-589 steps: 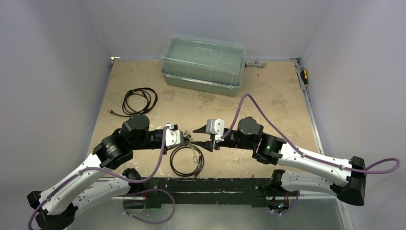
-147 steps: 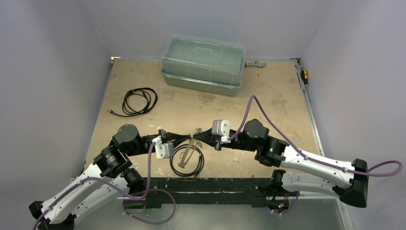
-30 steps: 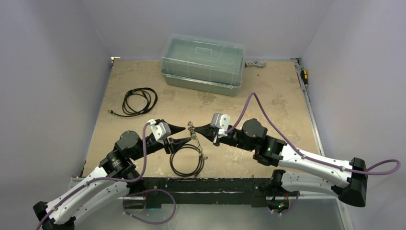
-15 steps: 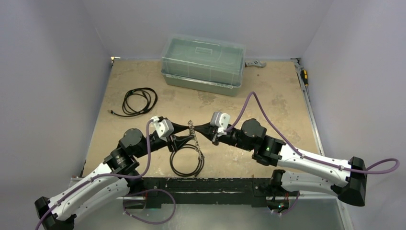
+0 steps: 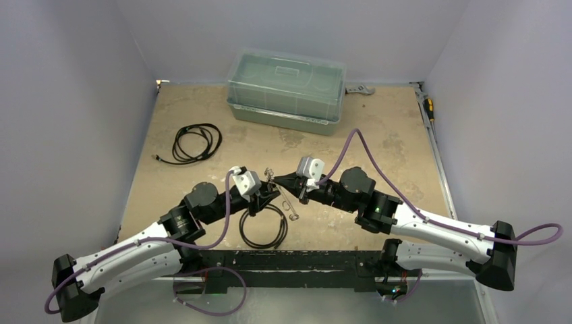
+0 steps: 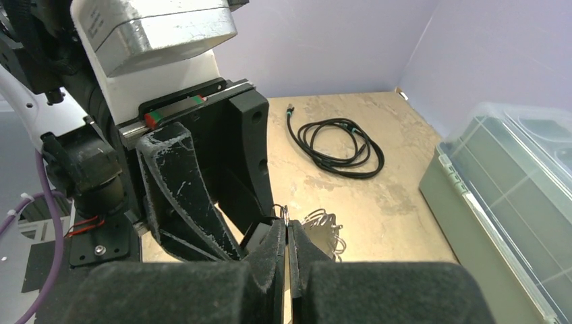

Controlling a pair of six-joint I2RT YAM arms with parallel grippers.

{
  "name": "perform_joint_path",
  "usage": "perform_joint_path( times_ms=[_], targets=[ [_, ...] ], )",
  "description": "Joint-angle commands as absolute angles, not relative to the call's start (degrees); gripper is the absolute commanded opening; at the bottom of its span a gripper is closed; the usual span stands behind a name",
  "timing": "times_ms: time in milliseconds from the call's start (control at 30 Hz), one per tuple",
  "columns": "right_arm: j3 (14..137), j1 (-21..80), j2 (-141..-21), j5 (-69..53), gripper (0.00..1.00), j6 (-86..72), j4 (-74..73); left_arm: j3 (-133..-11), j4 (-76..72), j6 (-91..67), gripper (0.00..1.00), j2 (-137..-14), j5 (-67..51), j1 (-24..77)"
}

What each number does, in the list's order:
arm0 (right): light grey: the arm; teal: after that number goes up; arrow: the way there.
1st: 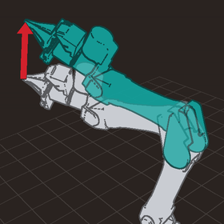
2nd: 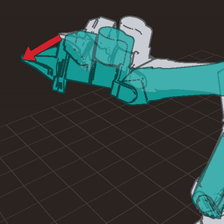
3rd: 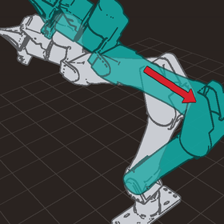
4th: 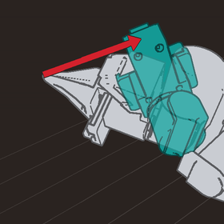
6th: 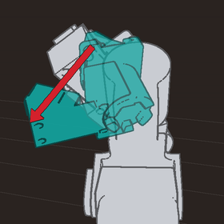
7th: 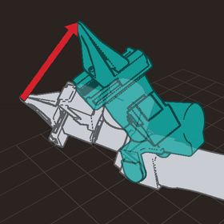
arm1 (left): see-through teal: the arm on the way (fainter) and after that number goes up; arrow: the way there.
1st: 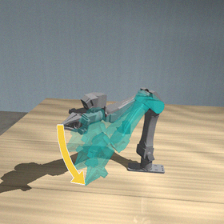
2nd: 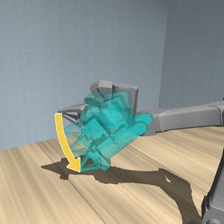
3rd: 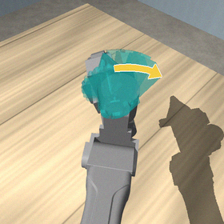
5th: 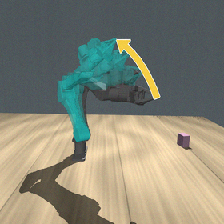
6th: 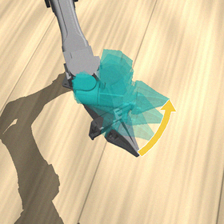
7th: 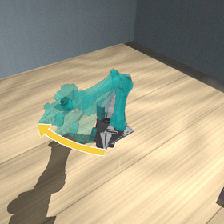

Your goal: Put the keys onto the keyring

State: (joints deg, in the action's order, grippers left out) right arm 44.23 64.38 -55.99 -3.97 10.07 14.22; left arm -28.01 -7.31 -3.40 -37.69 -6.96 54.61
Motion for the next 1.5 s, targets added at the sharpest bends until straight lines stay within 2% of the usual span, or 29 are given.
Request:
perform_joint_path(
  times_ms=[0, 167, 600, 967, 1067, 1167, 1300, 1367, 1467],
  targets=[
    [44.82, 64.50, -55.20, -3.60, 0.00, 9.73, 17.69, -28.47, -9.81, -1.00, 0.20, -37.50, -1.93, 55.63],
    [44.82, 64.48, -55.19, -3.23, 0.00, 9.82, 17.54, -30.59, -5.89, 1.43, 0.00, -36.22, -1.01, 55.64],
    [45.30, 64.49, -56.32, -2.77, 0.00, 9.98, 16.93, -42.81, 15.32, 9.17, 0.00, -36.50, 2.53, 55.66],
    [45.82, 64.50, -56.74, -2.73, 0.00, 10.11, 16.17, -48.62, 19.83, 14.71, 0.00, -39.57, 2.62, 55.63],
    [45.87, 64.50, -56.69, -2.36, 0.12, 10.09, 16.17, -49.58, 20.08, 15.57, 0.00, -40.02, 2.58, 55.63],
    [45.85, 64.45, -56.47, -0.93, 0.34, 10.02, 16.22, -50.74, 20.79, 16.58, 0.00, -40.85, 2.88, 55.63],
    [44.91, 64.48, -55.25, 2.77, 0.58, 9.45, 17.62, -52.15, 22.27, 17.28, 0.00, -43.17, 2.94, 55.63],
    [44.17, 64.50, -54.32, 4.95, 0.66, 9.26, 18.63, -52.34, 22.55, 17.59, 0.00, -43.89, 3.50, 55.63],
    [43.03, 64.46, -52.73, 8.04, 0.69, 9.14, 20.14, -52.35, 22.44, 17.95, 0.00, -44.81, 4.77, 55.63]
  ],
)
